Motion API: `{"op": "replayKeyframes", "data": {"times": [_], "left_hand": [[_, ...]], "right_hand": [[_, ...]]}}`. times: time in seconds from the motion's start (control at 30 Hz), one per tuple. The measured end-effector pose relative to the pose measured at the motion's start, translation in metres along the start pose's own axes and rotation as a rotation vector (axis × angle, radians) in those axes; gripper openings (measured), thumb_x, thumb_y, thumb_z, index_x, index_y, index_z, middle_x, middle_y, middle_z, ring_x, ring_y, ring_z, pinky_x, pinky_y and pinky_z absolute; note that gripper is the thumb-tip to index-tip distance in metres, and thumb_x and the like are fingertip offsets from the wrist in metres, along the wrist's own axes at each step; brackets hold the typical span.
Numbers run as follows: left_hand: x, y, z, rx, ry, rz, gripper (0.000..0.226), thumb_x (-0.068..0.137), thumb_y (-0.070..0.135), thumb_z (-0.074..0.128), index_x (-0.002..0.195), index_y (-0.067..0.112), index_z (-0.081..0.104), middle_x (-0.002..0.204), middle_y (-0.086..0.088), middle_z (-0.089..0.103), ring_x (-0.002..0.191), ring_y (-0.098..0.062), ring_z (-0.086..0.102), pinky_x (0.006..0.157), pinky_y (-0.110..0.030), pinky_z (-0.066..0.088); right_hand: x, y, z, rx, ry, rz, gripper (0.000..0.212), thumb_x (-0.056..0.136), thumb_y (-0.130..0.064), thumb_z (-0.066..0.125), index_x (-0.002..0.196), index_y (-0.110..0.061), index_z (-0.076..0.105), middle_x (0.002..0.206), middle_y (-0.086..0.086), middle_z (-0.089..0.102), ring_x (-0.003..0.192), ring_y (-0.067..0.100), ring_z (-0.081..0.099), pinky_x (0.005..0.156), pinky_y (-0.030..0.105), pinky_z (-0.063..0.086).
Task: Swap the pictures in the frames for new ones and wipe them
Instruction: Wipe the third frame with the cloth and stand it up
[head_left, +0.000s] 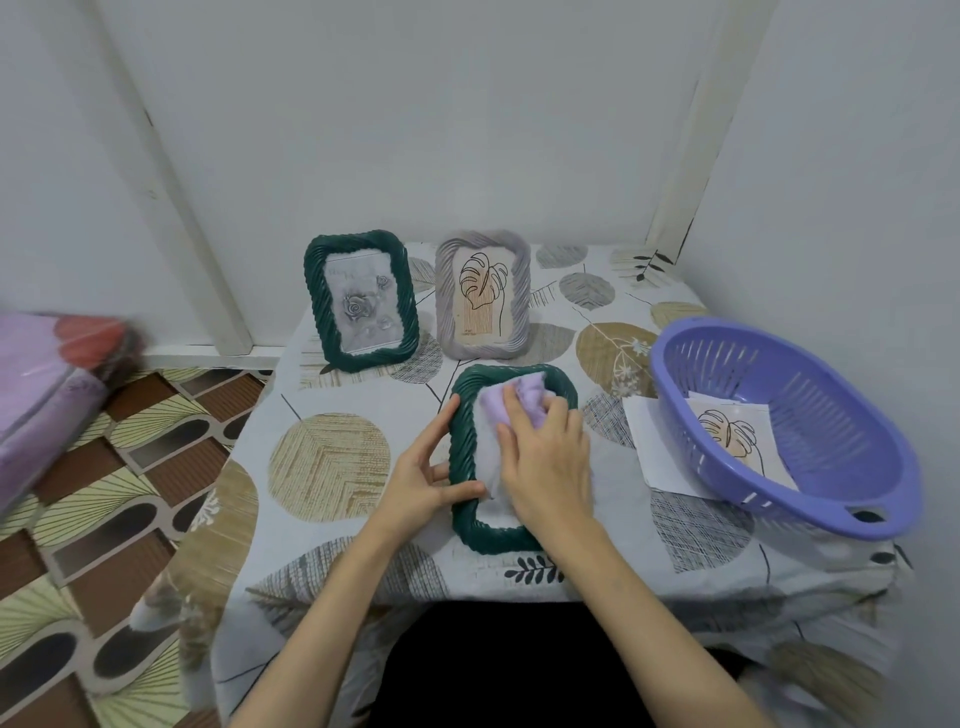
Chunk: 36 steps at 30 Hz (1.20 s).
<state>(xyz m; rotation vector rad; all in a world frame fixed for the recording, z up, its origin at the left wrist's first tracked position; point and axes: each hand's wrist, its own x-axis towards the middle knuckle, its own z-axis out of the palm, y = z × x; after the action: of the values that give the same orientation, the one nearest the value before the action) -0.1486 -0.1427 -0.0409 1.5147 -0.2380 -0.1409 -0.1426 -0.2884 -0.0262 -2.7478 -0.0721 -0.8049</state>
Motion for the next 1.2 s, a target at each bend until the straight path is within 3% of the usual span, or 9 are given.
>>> {"op": "replayKeyframes", "data": {"times": [0.33,0.53,0.7,0.8,0.87,0.93,1.0,1.1,1.2], "left_hand": [[0.002,-0.001,0.001,0.043,0.002,0.024,0.096,0.068,-0.018,0.067,0.144,0.022,0.024,0.14,0.01,0.039,0.105,0.001,0.061,0.081,-0.021,0.053],[0.003,-0.003,0.001,0.058,-0.007,0.039,0.094,0.068,-0.015,0.069,0.141,0.026,0.027,0.141,0.012,0.039,0.11,-0.004,0.059,0.083,-0.023,0.053],[0.004,-0.002,0.003,0.063,-0.018,0.041,0.095,0.069,-0.018,0.067,0.145,0.019,0.022,0.142,0.007,0.038,0.106,0.006,0.058,0.085,-0.02,0.052],[0.004,-0.003,-0.007,0.141,-0.037,-0.012,0.101,0.063,0.001,0.08,0.141,0.033,0.024,0.139,0.012,0.038,0.11,0.006,0.056,0.087,-0.019,0.05],[0.007,-0.008,-0.017,0.307,-0.043,-0.058,0.109,0.055,0.038,0.087,0.142,0.041,0.021,0.145,0.011,0.036,0.127,-0.001,0.044,0.105,-0.03,0.04],[0.013,-0.016,-0.025,0.603,-0.067,-0.099,0.115,0.052,0.069,0.073,0.145,0.04,0.013,0.153,0.006,0.025,0.143,-0.007,0.017,0.118,-0.043,0.01],[0.017,-0.019,-0.029,0.862,-0.106,-0.184,0.114,0.056,0.08,0.059,0.146,0.039,0.003,0.158,-0.005,0.004,0.144,-0.013,-0.01,0.116,-0.043,-0.012],[0.018,-0.017,-0.028,1.028,-0.172,-0.268,0.101,0.07,0.074,0.05,0.146,0.038,-0.006,0.154,-0.009,-0.018,0.139,-0.019,-0.027,0.113,-0.04,-0.019],[0.017,-0.018,-0.03,1.197,-0.189,-0.228,0.11,0.058,0.092,0.027,0.146,0.037,-0.01,0.152,-0.005,-0.025,0.132,-0.02,-0.038,0.11,-0.044,-0.022]], "right_hand": [[-0.001,0.009,-0.004,-0.019,0.03,0.057,0.05,0.086,-0.034,0.033,0.124,-0.013,0.056,0.093,0.014,0.055,0.076,0.031,0.051,0.064,0.036,0.044],[-0.031,0.008,-0.003,0.068,-0.058,-0.085,0.049,0.088,-0.037,0.035,0.13,-0.016,0.052,0.096,0.011,0.054,0.078,0.029,0.051,0.063,0.036,0.047],[-0.017,0.016,-0.004,0.01,0.017,0.039,0.052,0.083,-0.045,0.04,0.123,-0.016,0.055,0.124,0.017,0.048,0.101,0.03,0.045,0.077,0.037,0.045],[-0.004,0.017,0.003,0.019,-0.005,-0.031,0.047,0.083,-0.037,0.04,0.119,-0.013,0.058,0.131,0.011,0.05,0.095,0.024,0.036,0.072,0.036,0.044],[-0.005,0.026,0.01,0.019,-0.079,-0.124,0.045,0.084,-0.038,0.038,0.118,-0.016,0.058,0.127,0.003,0.054,0.088,0.022,0.033,0.066,0.037,0.044],[-0.009,0.037,0.015,0.001,-0.141,-0.218,0.041,0.082,-0.039,0.041,0.114,-0.021,0.06,0.121,-0.002,0.057,0.084,0.022,0.035,0.061,0.036,0.044],[-0.01,0.047,0.019,-0.018,-0.169,-0.278,0.037,0.079,-0.038,0.046,0.108,-0.023,0.063,0.115,-0.003,0.061,0.081,0.025,0.044,0.058,0.035,0.046],[-0.006,0.052,0.023,0.002,-0.232,-0.305,0.039,0.08,-0.041,0.043,0.107,-0.024,0.065,0.111,-0.003,0.065,0.075,0.027,0.053,0.057,0.035,0.049],[0.002,0.05,0.025,0.046,-0.3,-0.303,0.042,0.085,-0.043,0.039,0.112,-0.023,0.065,0.116,-0.001,0.063,0.079,0.03,0.052,0.064,0.037,0.048]]}}
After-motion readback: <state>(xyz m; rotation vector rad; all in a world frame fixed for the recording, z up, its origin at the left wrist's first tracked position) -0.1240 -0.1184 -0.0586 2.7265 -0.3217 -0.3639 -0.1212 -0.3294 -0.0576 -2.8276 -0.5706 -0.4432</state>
